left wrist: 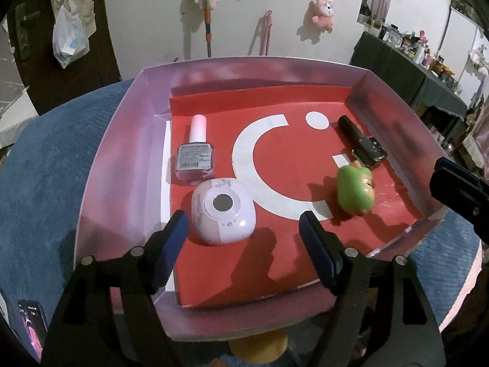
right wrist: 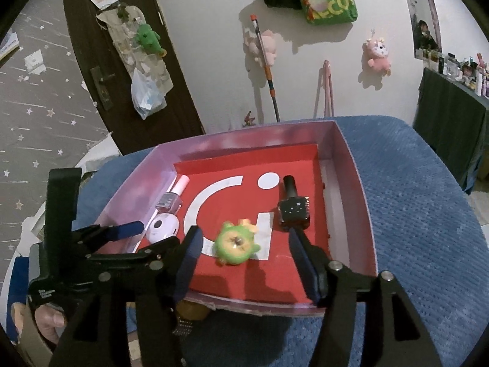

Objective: Organize rigid objects
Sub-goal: 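Open both grippers to release the white compact and green frog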

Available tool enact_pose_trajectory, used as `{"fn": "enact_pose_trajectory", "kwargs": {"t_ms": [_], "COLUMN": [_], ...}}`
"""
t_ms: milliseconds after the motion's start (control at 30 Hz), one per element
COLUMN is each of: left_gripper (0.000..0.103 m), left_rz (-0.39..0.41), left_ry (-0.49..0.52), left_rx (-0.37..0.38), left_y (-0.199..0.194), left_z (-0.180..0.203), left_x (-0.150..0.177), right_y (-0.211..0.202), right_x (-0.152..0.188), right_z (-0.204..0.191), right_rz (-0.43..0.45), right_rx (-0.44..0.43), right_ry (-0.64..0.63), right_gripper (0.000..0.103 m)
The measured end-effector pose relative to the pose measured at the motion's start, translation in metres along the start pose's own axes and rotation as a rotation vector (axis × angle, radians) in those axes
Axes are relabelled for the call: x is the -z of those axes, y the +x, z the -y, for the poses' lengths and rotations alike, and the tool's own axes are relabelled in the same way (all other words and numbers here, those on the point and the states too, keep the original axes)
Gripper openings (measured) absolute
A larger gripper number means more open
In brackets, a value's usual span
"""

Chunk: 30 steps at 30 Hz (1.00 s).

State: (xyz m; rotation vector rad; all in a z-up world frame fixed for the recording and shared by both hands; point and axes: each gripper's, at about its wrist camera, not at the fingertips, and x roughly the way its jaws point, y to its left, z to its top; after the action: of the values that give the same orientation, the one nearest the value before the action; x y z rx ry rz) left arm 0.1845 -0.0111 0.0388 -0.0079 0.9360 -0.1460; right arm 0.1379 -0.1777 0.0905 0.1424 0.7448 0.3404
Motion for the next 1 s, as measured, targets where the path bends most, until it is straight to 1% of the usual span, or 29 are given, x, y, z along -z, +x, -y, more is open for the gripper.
{"fn": "enact_pose_trajectory", "kwargs": {"t_ms": [67,100,167,267,400,467,533,600,667,800,933,1000], "left_gripper": [0.078,0.079,0.085,0.090,0.098,0.099,0.099,0.103,0.103,0.103,0.103,0.103], "left_rz": [0.002,0.004,0.011,0.021,0.040,0.046,0.054,0.061,0.077,0.094,0.117,0.126], "left_ry": [0.001,0.002,0.009,0.027,0.035,0.033,0.025,0.019,0.019,0.026,0.029,0.031], "left_rx": [0.006,0.008,0.013,0.010,0.003,0.002,0.005,0.007,0.002,-0.009,-0.015,-0.015], "left_y": [-0.003,-0.004,-0.007,-0.013,-0.021,-0.024,-0.027,-0.030,-0.033,-0.037,-0.044,-0.046], "left_z": [0.000,0.000,0.002,0.006,0.009,0.008,0.006,0.004,0.003,0.003,0.004,0.003], "left_x": [0.001,0.003,0.005,0.008,0.013,0.015,0.017,0.019,0.022,0.027,0.028,0.030], "right_y": [-0.004,-0.005,-0.009,-0.015,-0.021,-0.024,-0.026,-0.029,-0.031,-0.034,-0.036,-0.035], "right_x": [0.001,0.002,0.005,0.009,0.013,0.016,0.018,0.019,0.021,0.024,0.025,0.026], "right_z": [-0.001,-0.001,-0.001,0.000,0.001,0.001,-0.001,-0.003,-0.006,-0.012,-0.014,-0.014], "right_rz": [0.007,0.009,0.013,0.020,0.030,0.033,0.038,0.045,0.050,0.058,0.066,0.064], "right_rx": [-0.004,-0.006,-0.009,-0.014,-0.031,-0.034,-0.036,-0.042,-0.040,-0.036,-0.034,-0.032], "right_ry": [0.002,0.002,-0.003,-0.002,-0.003,-0.009,-0.015,-0.023,-0.035,-0.053,-0.055,-0.056], "right_gripper": [0.063,0.067,0.070,0.071,0.080,0.081,0.086,0.091,0.091,0.096,0.097,0.100]}}
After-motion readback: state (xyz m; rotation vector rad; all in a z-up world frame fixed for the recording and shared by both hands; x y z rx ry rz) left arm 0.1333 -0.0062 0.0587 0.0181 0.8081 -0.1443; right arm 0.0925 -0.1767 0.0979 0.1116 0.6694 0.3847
